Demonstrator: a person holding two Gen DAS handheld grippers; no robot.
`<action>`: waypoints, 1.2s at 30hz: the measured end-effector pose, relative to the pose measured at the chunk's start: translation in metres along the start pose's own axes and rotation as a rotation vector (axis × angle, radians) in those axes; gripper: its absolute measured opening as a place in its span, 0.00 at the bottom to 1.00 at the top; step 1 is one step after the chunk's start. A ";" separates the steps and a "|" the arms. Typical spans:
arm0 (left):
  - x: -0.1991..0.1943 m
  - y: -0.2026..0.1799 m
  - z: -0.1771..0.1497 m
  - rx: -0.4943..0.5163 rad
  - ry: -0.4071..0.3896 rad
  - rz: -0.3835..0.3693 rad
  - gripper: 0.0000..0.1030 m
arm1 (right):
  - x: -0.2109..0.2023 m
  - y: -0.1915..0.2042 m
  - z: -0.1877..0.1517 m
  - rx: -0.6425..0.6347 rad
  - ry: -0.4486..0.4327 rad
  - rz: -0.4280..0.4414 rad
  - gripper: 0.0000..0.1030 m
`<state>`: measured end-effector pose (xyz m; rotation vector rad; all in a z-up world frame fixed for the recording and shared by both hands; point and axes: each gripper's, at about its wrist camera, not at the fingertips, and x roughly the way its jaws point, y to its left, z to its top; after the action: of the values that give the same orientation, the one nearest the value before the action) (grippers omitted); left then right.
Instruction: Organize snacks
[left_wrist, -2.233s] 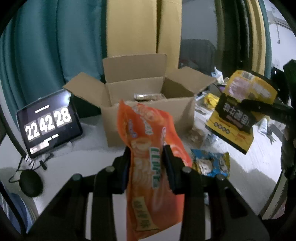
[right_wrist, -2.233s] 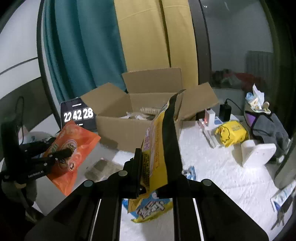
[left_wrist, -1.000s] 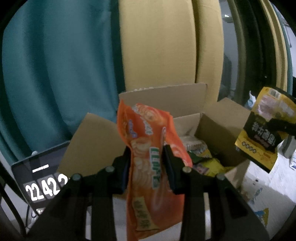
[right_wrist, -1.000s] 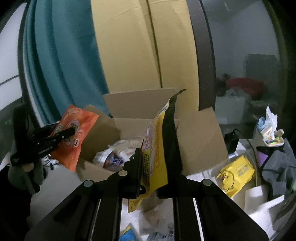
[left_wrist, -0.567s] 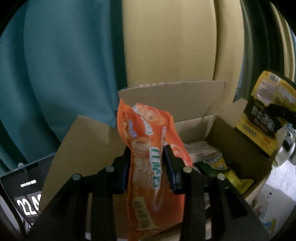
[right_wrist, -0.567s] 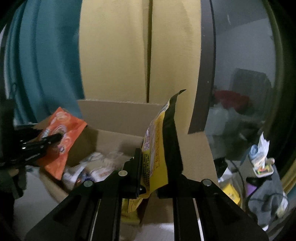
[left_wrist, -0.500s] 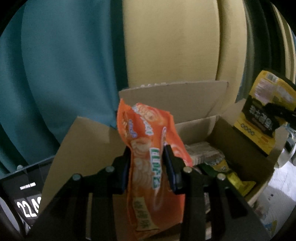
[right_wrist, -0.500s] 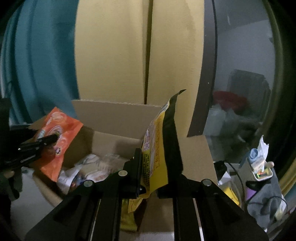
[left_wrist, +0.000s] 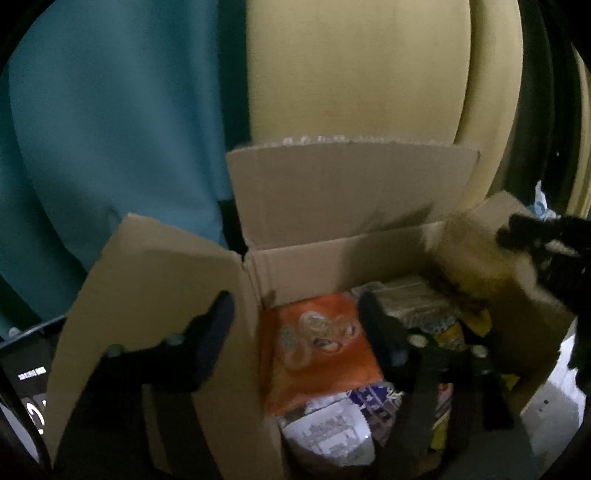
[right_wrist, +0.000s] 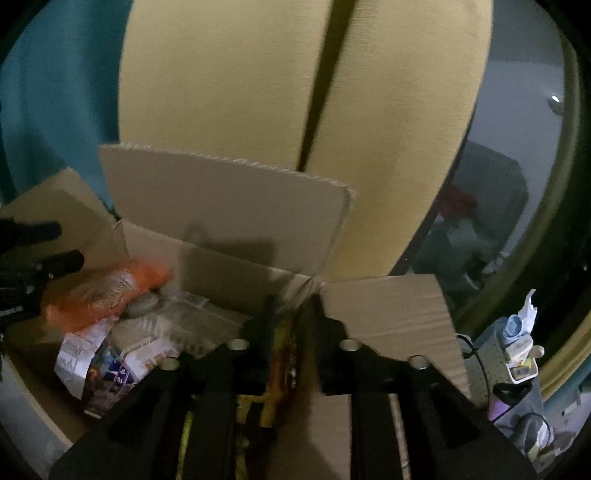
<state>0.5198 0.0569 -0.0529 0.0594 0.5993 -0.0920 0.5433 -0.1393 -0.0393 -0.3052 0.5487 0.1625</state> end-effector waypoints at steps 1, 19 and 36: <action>-0.003 -0.001 0.000 0.003 -0.003 0.003 0.71 | -0.001 0.002 -0.001 -0.001 0.002 0.013 0.35; -0.087 -0.004 -0.022 -0.024 -0.067 -0.027 0.72 | -0.062 0.002 -0.022 0.029 -0.032 0.110 0.35; -0.165 -0.022 -0.071 -0.071 -0.086 -0.082 0.72 | -0.135 0.000 -0.068 0.087 -0.047 0.167 0.35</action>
<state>0.3421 0.0523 -0.0186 -0.0375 0.5186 -0.1518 0.3970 -0.1710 -0.0219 -0.1701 0.5327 0.3062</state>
